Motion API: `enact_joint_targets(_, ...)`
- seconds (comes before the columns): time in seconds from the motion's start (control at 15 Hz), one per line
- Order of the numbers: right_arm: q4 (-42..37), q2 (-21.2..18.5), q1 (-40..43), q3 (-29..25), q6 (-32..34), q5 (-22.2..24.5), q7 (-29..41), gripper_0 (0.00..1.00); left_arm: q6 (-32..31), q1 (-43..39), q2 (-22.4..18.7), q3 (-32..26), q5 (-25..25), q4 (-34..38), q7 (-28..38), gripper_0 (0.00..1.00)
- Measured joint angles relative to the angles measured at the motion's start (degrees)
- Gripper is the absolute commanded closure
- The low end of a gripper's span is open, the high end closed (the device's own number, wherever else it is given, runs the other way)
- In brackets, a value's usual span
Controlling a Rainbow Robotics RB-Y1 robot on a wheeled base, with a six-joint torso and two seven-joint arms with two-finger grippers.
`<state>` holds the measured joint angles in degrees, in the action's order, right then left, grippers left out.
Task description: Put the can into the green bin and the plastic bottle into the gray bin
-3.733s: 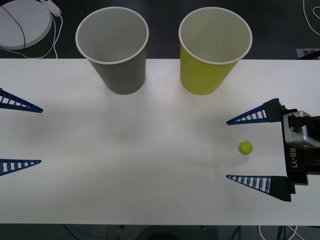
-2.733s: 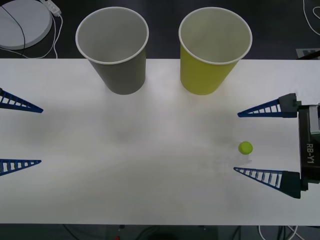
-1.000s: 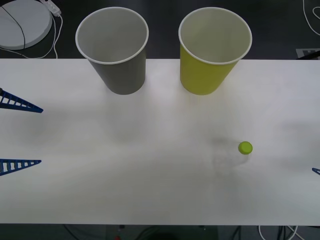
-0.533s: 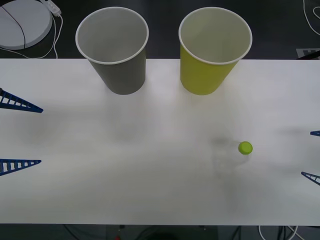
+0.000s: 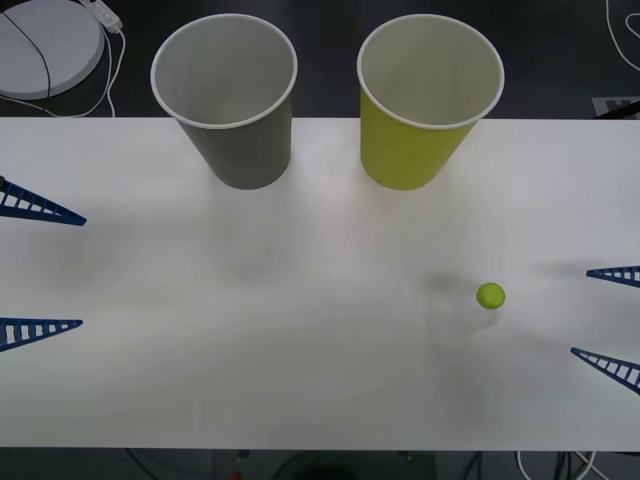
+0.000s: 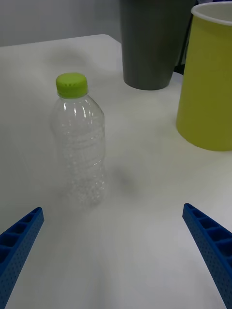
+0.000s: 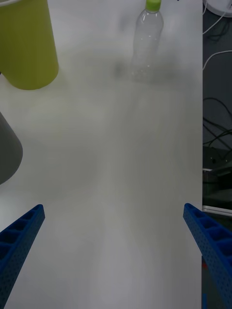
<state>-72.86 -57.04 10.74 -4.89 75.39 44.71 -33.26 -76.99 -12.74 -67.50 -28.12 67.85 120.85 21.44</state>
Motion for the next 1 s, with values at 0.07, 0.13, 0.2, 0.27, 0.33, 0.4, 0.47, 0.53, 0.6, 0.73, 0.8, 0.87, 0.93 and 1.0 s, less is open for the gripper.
enact_joint_targets(0.07, 0.00, 0.63, -0.36, 0.24, -0.12, 0.18, 0.04, 0.00, 0.00, 0.00, 0.00, 0.00, 0.00, 0.00, 0.00, 0.00)
enact_joint_targets(0.13, 0.01, 1.09, -0.78, 0.83, -0.22, 0.26, 0.09, 0.00, 0.00, 0.00, 0.00, 0.00, 0.00, 0.00, 0.00, 0.00)
enact_joint_targets(0.2, 0.01, 1.31, -1.35, 1.74, -0.29, 0.26, 0.13, 0.00, 0.00, 0.00, 0.00, 0.00, 0.00, 0.00, 0.00, 0.00)
enact_joint_targets(0.27, 0.01, 1.49, -1.98, 2.78, -0.37, 0.20, 0.17, 0.00, 0.00, 0.00, 0.00, 0.00, 0.00, 0.00, 0.00, 0.00)
enact_joint_targets(0.33, 0.01, 1.80, -2.51, 3.49, -0.46, 0.15, 0.21, 0.00, 0.00, 0.00, 0.00, 0.00, 0.00, 0.00, 0.00, 0.00)
enact_joint_targets(0.4, 0.01, 2.18, -3.07, 4.08, -0.51, 0.14, 0.26, 0.00, 0.00, 0.00, 0.00, 0.00, 0.00, 0.00, 0.00, 0.00)
enact_joint_targets(0.47, 0.01, 2.52, -3.66, 4.75, -0.63, 0.13, 0.27, 0.00, 0.00, 0.00, 0.00, 0.00, 0.00, 0.00, 0.00, 0.00)
enact_joint_targets(0.53, 0.01, 2.75, -4.21, 5.51, -0.85, 0.13, 0.33, 0.00, 0.00, 0.00, 0.00, 0.00, 0.00, 0.00, 0.00, 0.00)
enact_joint_targets(0.6, 0.01, 2.94, -4.87, 6.47, -1.18, 0.04, 0.39, 0.00, 0.00, 0.00, 0.00, 0.00, 0.00, 0.00, 0.00, 0.00)
enact_joint_targets(0.73, 0.01, 3.46, -5.95, 7.89, -1.70, -0.15, 0.29, 0.00, 0.00, 0.00, 0.00, 0.00, 0.00, 0.00, 0.00, 0.00)
enact_joint_targets(0.8, 0.01, 3.90, -6.53, 8.45, -1.89, -0.19, 0.14, 0.00, 0.00, 0.00, 0.00, 0.00, 0.00, 0.00, 0.00, 0.00)
enact_joint_targets(0.87, 0.01, 4.20, -7.16, 9.27, -2.00, -0.17, -0.01, 0.00, 0.00, 0.00, 0.00, 0.00, 0.00, 0.00, 0.00, 0.00)
enact_joint_targets(0.93, 0.01, 4.29, -7.78, 10.25, -2.09, -0.16, -0.02, 0.00, 0.00, 0.00, 0.00, 0.00, 0.00, 0.00, 0.00, 0.00)
enact_joint_targets(1.0, 0.01, 4.47, -8.37, 11.05, -2.22, -0.16, -0.04, 0.00, 0.00, 0.00, 0.00, 0.00, 0.00, 0.00, 0.00, 0.00)
